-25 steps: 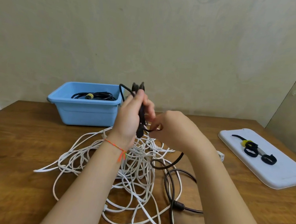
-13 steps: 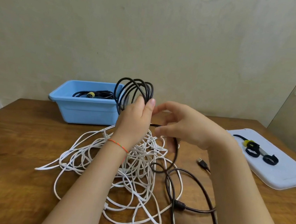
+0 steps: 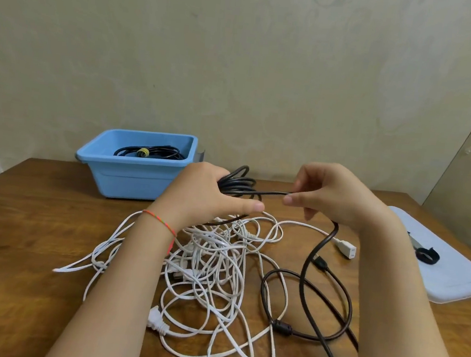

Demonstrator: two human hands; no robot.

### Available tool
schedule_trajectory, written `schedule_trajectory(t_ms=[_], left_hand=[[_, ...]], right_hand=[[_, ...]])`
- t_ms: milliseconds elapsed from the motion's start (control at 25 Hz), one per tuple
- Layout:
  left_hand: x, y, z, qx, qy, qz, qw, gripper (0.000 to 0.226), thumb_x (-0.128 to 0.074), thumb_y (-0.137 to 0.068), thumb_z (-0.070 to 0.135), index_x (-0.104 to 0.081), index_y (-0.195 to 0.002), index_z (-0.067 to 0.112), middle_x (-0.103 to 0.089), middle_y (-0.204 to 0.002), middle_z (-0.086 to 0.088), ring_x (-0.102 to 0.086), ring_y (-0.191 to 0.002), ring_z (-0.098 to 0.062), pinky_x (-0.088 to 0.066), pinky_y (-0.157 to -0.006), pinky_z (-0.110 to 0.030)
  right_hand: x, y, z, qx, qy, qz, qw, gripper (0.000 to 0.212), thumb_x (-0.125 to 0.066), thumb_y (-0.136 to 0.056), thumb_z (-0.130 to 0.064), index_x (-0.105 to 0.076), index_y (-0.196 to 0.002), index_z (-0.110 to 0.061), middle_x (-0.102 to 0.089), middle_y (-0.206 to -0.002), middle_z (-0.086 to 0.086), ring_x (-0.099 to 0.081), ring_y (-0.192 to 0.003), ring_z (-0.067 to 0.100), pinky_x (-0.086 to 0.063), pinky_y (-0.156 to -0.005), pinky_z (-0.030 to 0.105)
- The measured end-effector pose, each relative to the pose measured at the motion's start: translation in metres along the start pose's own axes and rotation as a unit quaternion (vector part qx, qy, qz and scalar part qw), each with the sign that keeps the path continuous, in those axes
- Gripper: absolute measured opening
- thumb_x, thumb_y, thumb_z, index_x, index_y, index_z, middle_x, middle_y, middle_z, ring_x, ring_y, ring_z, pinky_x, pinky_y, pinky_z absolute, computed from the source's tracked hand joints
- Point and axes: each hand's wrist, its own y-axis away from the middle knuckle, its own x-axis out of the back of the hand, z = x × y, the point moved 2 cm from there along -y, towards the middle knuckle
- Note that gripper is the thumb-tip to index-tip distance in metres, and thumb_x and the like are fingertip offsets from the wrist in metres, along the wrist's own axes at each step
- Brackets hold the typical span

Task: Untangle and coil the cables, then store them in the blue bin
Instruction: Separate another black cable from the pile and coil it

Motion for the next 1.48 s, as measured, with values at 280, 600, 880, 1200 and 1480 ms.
schedule_trajectory(t_ms=[280, 600, 880, 1200, 1480], left_hand=[[0.004, 0.005, 0.007, -0.022, 0.264, -0.043, 0.963, 0.042, -0.07, -0.08, 0.047, -0.053, -0.057, 0.016, -0.033, -0.047, 0.004, -0.03, -0.041, -0.013, -0.026, -0.043, -0.024], [-0.003, 0.001, 0.009, 0.034, -0.008, -0.034, 0.999, 0.066, -0.041, -0.1, 0.056, -0.052, -0.053, 0.012, -0.04, -0.034, 0.009, -0.043, -0.038, -0.003, -0.039, -0.059, -0.029], [-0.015, -0.003, 0.013, 0.052, 0.149, -0.032, 0.987, 0.061, -0.049, -0.096, 0.056, -0.034, -0.05, 0.018, -0.029, -0.045, 0.001, -0.026, -0.042, -0.017, -0.025, -0.05, -0.032], [-0.001, -0.008, -0.004, 0.084, 0.656, -0.053, 0.749, 0.064, -0.041, -0.099, 0.048, -0.025, -0.043, 0.022, -0.014, -0.033, 0.006, -0.014, -0.029, -0.009, -0.015, -0.036, -0.02], [-0.015, -0.013, -0.006, 0.111, 0.702, -0.006, 0.704, 0.063, -0.042, -0.101, 0.051, -0.031, -0.048, 0.02, -0.017, -0.038, 0.006, -0.019, -0.034, -0.008, -0.025, -0.037, -0.022]], right_hand=[[-0.003, 0.002, -0.008, 0.083, -0.077, -0.051, 0.992, 0.013, -0.072, -0.087, -0.018, -0.071, -0.086, -0.006, -0.072, -0.077, 0.009, -0.07, -0.073, 0.021, -0.059, -0.071, 0.029], [-0.001, 0.007, -0.025, 0.017, 0.218, 0.077, 0.973, 0.024, -0.067, -0.091, -0.038, -0.072, -0.107, -0.02, -0.07, -0.098, -0.004, -0.063, -0.087, 0.011, -0.055, -0.081, 0.03], [-0.048, 0.016, -0.06, 0.099, 0.251, 0.004, 0.963, 0.056, -0.072, -0.086, -0.036, -0.048, -0.131, -0.013, -0.057, -0.126, 0.004, -0.056, -0.112, 0.021, -0.047, -0.093, 0.034], [-0.041, -0.005, -0.039, 0.087, -0.102, 0.04, 0.99, 0.026, -0.07, -0.09, -0.032, -0.062, -0.088, -0.007, -0.062, -0.07, 0.005, -0.061, -0.061, 0.012, -0.054, -0.062, 0.028], [-0.057, -0.02, -0.027, 0.015, -0.077, 0.066, 0.995, 0.034, -0.047, -0.102, -0.038, -0.05, -0.076, -0.016, -0.043, -0.064, 0.0, -0.04, -0.057, 0.013, -0.034, -0.057, 0.029]])
